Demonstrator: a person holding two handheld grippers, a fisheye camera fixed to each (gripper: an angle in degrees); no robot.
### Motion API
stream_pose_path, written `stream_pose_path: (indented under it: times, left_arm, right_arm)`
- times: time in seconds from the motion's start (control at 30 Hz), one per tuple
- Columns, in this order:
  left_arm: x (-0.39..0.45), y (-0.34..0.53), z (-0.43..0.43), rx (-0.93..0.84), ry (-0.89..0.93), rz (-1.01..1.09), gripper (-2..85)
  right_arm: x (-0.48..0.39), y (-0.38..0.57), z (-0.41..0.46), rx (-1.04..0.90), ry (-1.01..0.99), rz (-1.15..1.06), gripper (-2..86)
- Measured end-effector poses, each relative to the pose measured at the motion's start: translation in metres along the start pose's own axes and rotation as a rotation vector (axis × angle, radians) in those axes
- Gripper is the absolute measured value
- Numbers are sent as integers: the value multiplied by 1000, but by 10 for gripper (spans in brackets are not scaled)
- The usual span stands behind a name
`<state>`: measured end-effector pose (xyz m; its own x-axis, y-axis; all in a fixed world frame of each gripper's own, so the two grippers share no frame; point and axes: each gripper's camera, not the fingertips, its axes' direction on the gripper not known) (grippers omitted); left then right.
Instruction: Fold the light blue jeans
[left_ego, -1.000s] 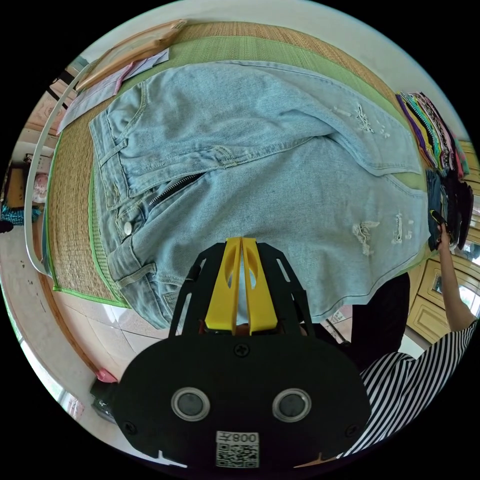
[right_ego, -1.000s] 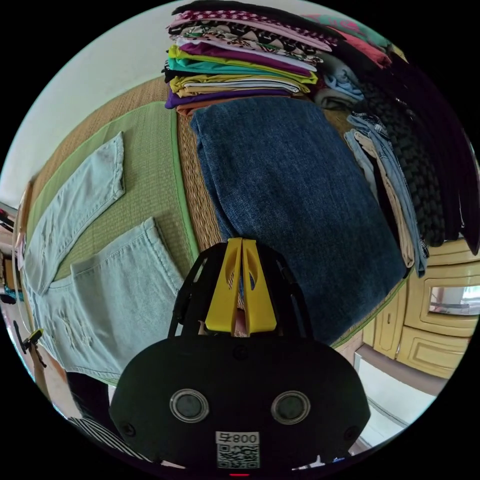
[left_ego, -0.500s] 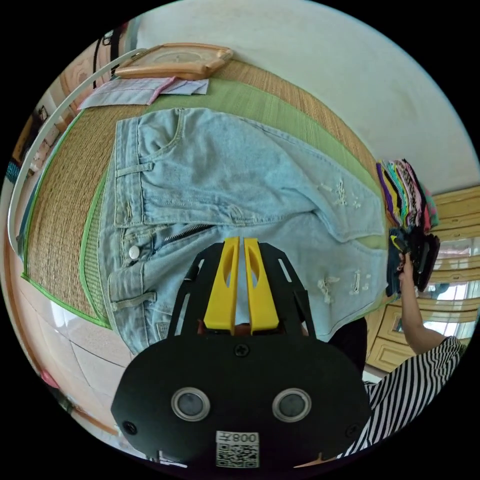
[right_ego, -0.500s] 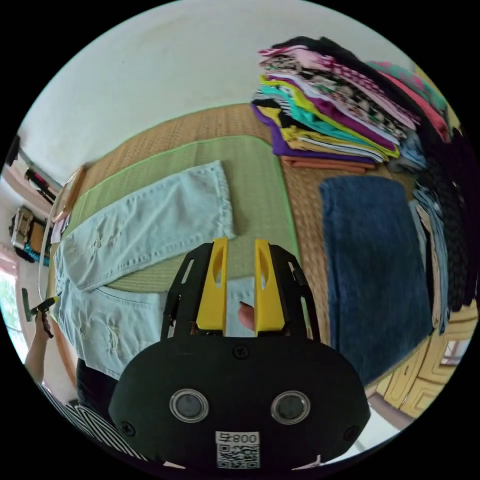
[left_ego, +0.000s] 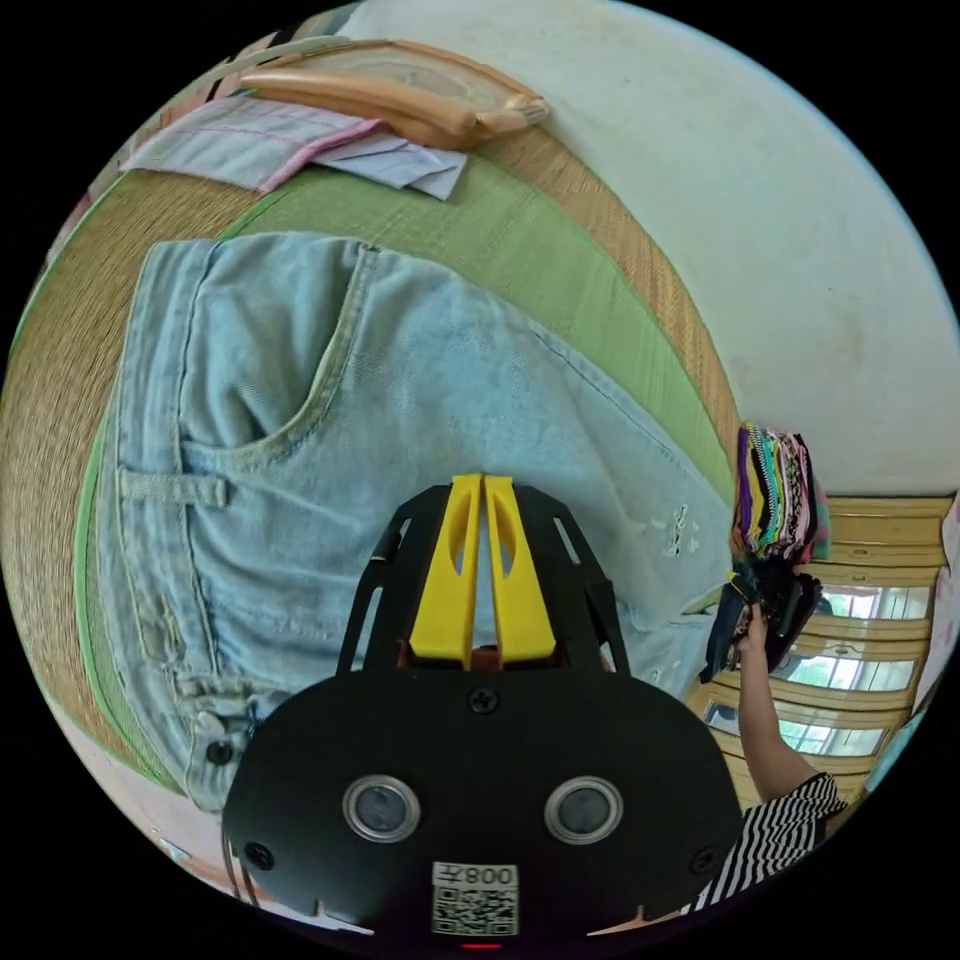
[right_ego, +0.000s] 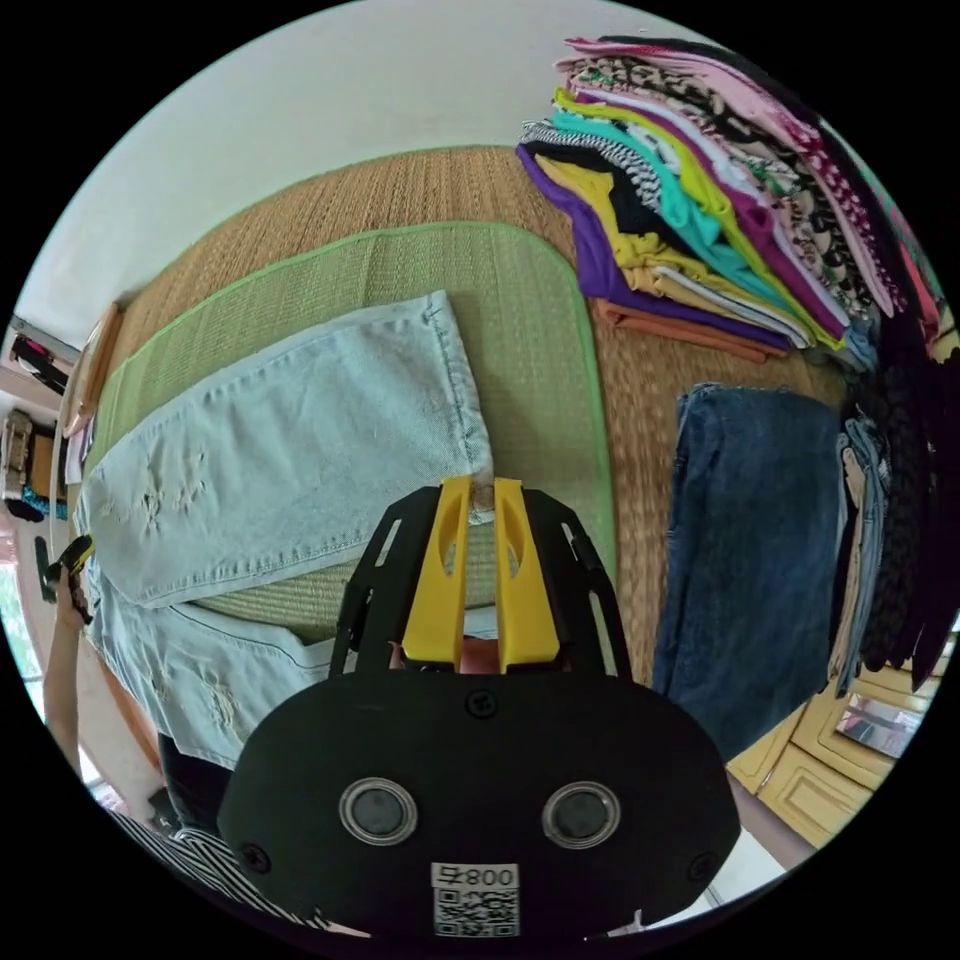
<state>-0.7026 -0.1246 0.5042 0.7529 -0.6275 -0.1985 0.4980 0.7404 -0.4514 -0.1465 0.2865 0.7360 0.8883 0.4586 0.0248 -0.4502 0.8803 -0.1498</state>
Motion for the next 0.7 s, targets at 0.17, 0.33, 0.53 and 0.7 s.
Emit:
stream_pose_path:
  times: [0.17, 0.33, 0.53, 0.7]
  left_arm:
    - [32, -34, 19, -54, -6, 122, 2]
    - [71, -46, 25, -38, 28, 224, 1]
    - [65, 16, -19, 18, 60, 321, 1]
    - [24, 111, -60, -30, -34, 279, 1]
  right_arm:
    - [43, -6, -37, 53, 19, 84, 48]
    - [73, -7, -19, -53, 45, 149, 54]
    - [92, 6, -27, -10, 67, 235, 13]
    - [42, 46, -68, 86, -140, 100, 0]
